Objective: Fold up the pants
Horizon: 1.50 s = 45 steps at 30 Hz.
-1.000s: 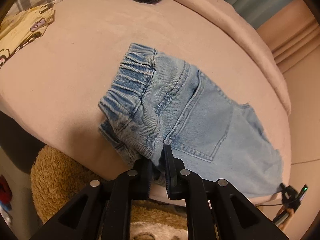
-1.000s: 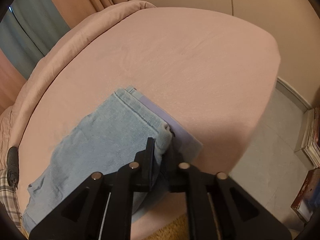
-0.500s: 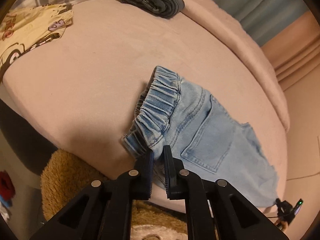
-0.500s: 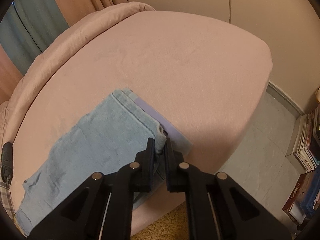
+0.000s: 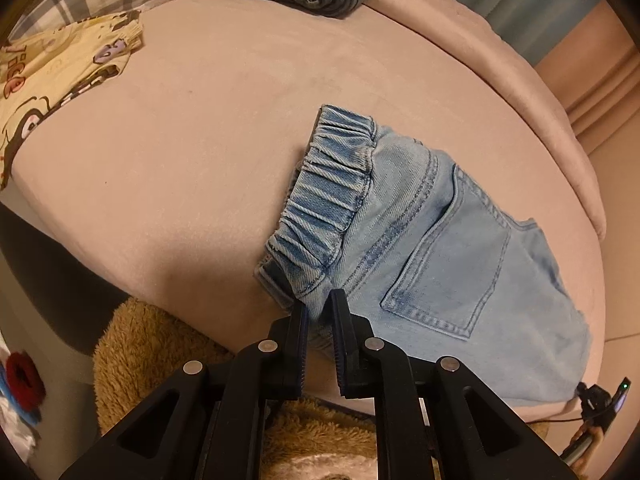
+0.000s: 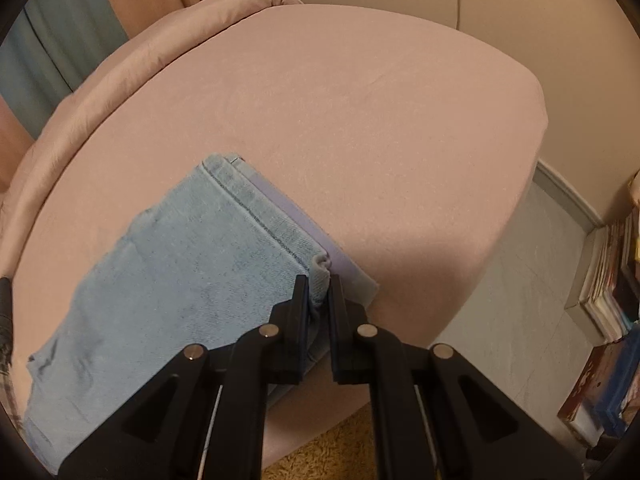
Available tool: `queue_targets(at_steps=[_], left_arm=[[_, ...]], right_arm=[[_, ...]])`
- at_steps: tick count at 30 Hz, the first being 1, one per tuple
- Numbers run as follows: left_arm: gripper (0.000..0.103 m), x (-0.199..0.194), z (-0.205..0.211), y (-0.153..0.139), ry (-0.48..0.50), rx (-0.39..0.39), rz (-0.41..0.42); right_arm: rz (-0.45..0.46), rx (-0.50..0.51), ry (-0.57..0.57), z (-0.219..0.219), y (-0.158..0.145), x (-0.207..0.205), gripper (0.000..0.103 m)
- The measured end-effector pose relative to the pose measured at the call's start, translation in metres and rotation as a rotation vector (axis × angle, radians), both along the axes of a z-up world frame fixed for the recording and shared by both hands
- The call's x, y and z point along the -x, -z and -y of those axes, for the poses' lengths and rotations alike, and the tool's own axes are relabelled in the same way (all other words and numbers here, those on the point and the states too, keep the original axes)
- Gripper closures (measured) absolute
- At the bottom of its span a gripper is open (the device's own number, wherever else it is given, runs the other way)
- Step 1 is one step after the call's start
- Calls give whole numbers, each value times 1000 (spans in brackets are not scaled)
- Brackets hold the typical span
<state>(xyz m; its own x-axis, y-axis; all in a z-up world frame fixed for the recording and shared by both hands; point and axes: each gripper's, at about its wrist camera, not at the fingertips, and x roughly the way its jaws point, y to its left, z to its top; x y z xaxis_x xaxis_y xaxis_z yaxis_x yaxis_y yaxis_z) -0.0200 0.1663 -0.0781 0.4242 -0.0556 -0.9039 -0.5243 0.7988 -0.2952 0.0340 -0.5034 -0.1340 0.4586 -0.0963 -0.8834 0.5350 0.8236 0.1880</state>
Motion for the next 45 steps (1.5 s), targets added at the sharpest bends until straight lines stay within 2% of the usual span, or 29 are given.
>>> queue_targets(at_steps=[3, 4, 5, 6, 8, 9, 11, 12, 16, 20, 21, 25, 29, 31, 33, 35, 37, 38, 39, 41, 43, 45], left_arm=[[89, 4, -6, -9, -6, 42, 9], [87, 5, -9, -16, -14, 30, 11], [85, 7, -12, -22, -21, 9, 17], [80, 9, -15, -31, -27, -13, 33], [64, 11, -22, -46, -33, -39, 76], [49, 9, -26, -54, -31, -41, 105], [41, 2, -34, -64, -31, -42, 151], [41, -5, -37, -67, -31, -46, 159], [41, -37, -37, -61, 13, -31, 148], [41, -70, -33, -45, 89, 10, 117], [41, -76, -32, -41, 100, 16, 102], [41, -91, -30, -21, 117, 23, 39], [41, -92, -30, -17, 134, 7, 57], [45, -91, -31, -15, 143, -5, 61], [50, -89, -26, -15, 159, -37, 71], [53, -87, -22, -17, 166, -65, 79], [59, -85, -17, -21, 168, -96, 91], [63, -84, -17, -23, 164, -103, 95], [72, -83, -17, -25, 149, -125, 96], [72, -81, -19, -28, 151, -121, 102], [72, -80, -22, -28, 140, -109, 109], [72, -79, -21, -28, 140, -119, 112]], right_arm=[[-61, 55, -25, -7, -9, -9, 91], [-78, 85, -28, -10, -15, -10, 87], [-83, 116, -31, -13, -21, -11, 75], [-74, 152, -36, -17, -30, -10, 58], [-31, 199, -48, -24, -45, -9, 43], [-4, 209, -59, -29, -55, -9, 42], [18, 195, -86, -36, -65, -13, 40], [28, 173, -110, -44, -70, -19, 40], [60, 60, -282, -95, -79, -46, 40], [99, -69, -559, -172, -85, -71, 40], [90, -98, -635, -196, -84, -80, 40], [49, -133, -819, -273, -80, -104, 40], [2, -196, -985, -344, -67, -122, 42], [-17, -232, -1050, -374, -58, -125, 43], [-51, -240, -1092, -401, -42, -124, 49], [-91, -217, -1125, -421, -30, -126, 49], [-116, -168, -1149, -434, -21, -126, 60], [-107, -134, -1152, -437, -20, -126, 78], [-89, -130, -1145, -436, -23, -129, 92], [-70, -217, -1068, -427, -29, -131, 94], [-4, -233, -1042, -418, -43, -132, 94], [8, -245, -1031, -418, -49, -132, 94]])
